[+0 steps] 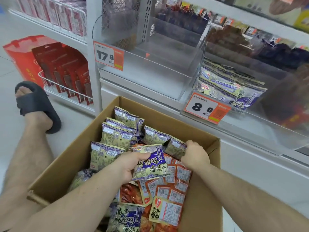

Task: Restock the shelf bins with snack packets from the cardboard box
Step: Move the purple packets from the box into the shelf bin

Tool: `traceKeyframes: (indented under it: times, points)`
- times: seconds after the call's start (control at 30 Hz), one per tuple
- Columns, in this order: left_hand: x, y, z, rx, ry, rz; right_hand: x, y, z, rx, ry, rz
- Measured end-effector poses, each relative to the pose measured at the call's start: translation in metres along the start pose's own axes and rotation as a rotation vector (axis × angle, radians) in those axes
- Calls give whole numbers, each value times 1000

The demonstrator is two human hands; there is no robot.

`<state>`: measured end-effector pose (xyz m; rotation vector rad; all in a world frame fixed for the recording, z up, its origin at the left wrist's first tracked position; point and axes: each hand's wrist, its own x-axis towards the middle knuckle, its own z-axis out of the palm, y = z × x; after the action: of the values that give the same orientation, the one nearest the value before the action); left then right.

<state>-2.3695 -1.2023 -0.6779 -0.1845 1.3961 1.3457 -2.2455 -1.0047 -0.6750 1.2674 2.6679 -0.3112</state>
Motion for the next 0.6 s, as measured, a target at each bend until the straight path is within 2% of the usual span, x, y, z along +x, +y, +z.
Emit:
traceKeyframes:
  times: [0.1, 0.2, 0.33, 0.5, 0.6]
  points:
    - [18, -7, -7, -15, 46, 66, 21, 3, 16, -162, -21, 153]
    - [11, -6, -3, -11, 87, 81, 23, 0, 31, -352, 25, 72]
    - [17, -8, -3, 42, 88, 110, 18, -7, 24, -292, -76, -36]
    - [7, -8, -1, 85, 55, 153, -24, -22, -32, -353, 23, -235]
    - [-6, -5, 1, 34, 9, 168, -62, -17, -60, -233, 117, -281]
